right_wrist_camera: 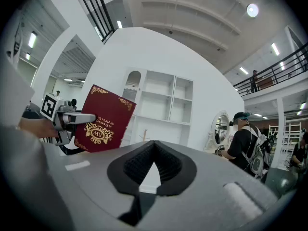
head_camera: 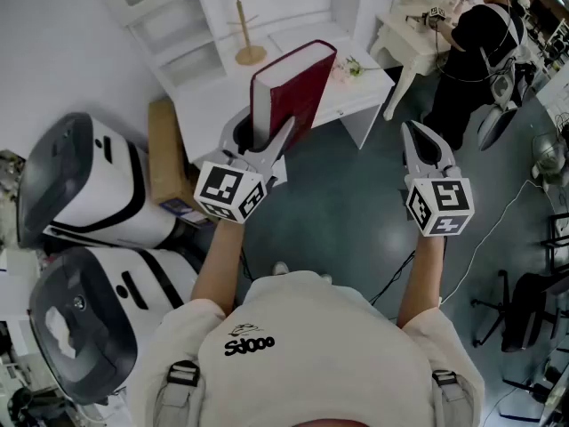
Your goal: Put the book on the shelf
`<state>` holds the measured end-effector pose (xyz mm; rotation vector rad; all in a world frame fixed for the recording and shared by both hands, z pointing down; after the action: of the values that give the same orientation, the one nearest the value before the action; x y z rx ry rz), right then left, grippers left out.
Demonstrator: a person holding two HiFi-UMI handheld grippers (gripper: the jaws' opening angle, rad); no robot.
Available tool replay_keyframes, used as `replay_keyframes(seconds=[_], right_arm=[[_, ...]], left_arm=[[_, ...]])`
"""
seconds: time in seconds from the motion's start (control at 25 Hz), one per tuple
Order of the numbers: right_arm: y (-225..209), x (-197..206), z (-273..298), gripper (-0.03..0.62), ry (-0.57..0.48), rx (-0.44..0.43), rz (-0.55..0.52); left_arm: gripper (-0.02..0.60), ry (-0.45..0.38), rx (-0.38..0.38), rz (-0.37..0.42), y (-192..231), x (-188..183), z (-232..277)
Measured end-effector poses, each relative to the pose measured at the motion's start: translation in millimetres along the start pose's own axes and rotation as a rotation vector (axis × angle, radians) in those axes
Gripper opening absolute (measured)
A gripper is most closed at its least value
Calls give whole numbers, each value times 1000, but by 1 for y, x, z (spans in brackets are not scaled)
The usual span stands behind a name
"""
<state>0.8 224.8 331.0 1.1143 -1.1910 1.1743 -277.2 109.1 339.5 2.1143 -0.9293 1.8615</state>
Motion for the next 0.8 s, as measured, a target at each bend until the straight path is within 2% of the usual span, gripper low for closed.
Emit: replay_keyframes(seconds=[0.48, 0.8], right_arm=[[-45, 8, -6, 2, -31, -4, 45], [-87, 25, -10, 2, -1, -15, 102]], left_arm=[[224, 21, -24, -32, -20, 9, 25], [222, 64, -36, -44, -43, 17, 44]])
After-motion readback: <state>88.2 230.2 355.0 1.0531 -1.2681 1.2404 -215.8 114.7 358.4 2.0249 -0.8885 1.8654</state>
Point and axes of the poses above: the fingertips, and each gripper's own axes: z forward along the fingers, y to its left, x out of its underside, the point moved 8 cm from there along -z, backward along the fingers, and after that the axes turned 10 degrees about z, right-handed, at the moved point
